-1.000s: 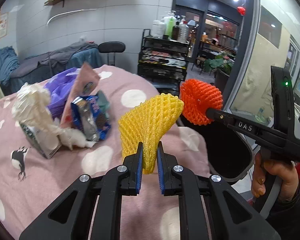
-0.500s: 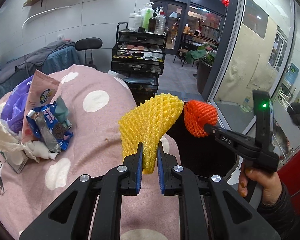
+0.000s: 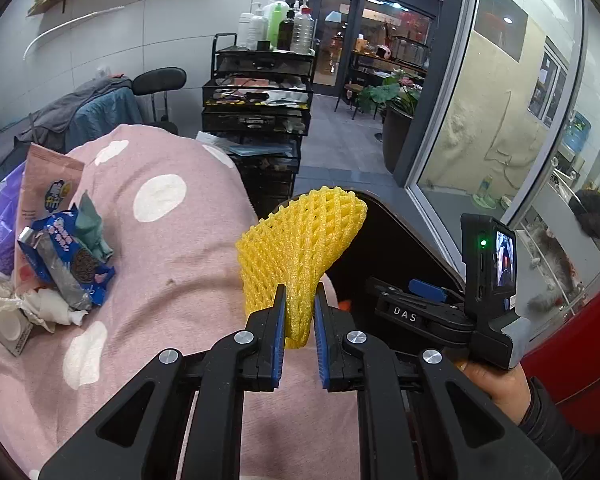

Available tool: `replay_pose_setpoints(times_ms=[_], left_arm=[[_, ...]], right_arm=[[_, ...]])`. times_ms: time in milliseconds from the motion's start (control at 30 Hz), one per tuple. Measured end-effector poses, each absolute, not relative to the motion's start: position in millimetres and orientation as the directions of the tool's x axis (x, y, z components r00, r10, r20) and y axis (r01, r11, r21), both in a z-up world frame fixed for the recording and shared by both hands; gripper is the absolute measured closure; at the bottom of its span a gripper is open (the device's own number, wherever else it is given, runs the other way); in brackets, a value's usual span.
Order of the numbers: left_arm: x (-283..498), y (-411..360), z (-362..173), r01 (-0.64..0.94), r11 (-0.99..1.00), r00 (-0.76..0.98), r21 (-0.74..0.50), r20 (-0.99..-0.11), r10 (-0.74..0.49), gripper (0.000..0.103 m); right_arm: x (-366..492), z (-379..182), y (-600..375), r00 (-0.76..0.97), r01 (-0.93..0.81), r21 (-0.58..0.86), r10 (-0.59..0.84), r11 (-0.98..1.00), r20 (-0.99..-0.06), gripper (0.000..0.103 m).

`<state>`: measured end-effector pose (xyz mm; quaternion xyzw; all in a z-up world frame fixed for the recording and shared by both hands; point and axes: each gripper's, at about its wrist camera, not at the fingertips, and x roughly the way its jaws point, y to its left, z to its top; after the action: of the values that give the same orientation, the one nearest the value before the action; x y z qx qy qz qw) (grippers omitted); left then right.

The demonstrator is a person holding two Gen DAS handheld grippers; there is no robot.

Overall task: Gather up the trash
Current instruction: 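Carry both nets to the black bin while the right tool releases the orange net inside, then open the left tool over the bin to drop the yellow net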

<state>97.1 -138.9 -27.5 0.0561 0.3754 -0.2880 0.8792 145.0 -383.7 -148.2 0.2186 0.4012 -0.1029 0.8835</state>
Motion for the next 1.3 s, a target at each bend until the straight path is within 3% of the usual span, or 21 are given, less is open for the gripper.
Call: replay_pose_setpoints(times_ms=[333,933,1000,1067,1133,1300], left_arm=[[107,-170,-27,0.601,0.789,0.5,-0.129,-0.709,-0.497,0.09],[127,-226,-51,0.639,0.762,0.42,-0.103,-0.783,-0.458,0.089],[128,-228,-54,0.642,0.76,0.414,-0.096,-0.791,-0.45,0.08],[129,-228,-57,0.642,0.761,0.416,-0.089,-0.794,-0.443,0.045],[130,-225,-58,0.637,0.766,0.429,-0.088,-0.785,-0.447,0.031],[128,-223,-56,0.638,0.765,0.441,-0.082,-0.776,-0.451,0.016]], right_arm=[[123,-117,-398,0.722,0.405,0.322,-0.083,0.856,-0.687,0.022],[104,-95,-447,0.726,0.512,0.328,-0.196,0.793,-0.66,0.018],[104,-96,-448,0.724,0.516,0.328,-0.198,0.791,-0.66,0.017],[104,-96,-449,0.723,0.517,0.329,-0.198,0.79,-0.661,0.016],[105,-96,-449,0.722,0.518,0.327,-0.198,0.79,-0.663,0.015],[107,-97,-450,0.718,0.523,0.325,-0.202,0.788,-0.666,0.012]])
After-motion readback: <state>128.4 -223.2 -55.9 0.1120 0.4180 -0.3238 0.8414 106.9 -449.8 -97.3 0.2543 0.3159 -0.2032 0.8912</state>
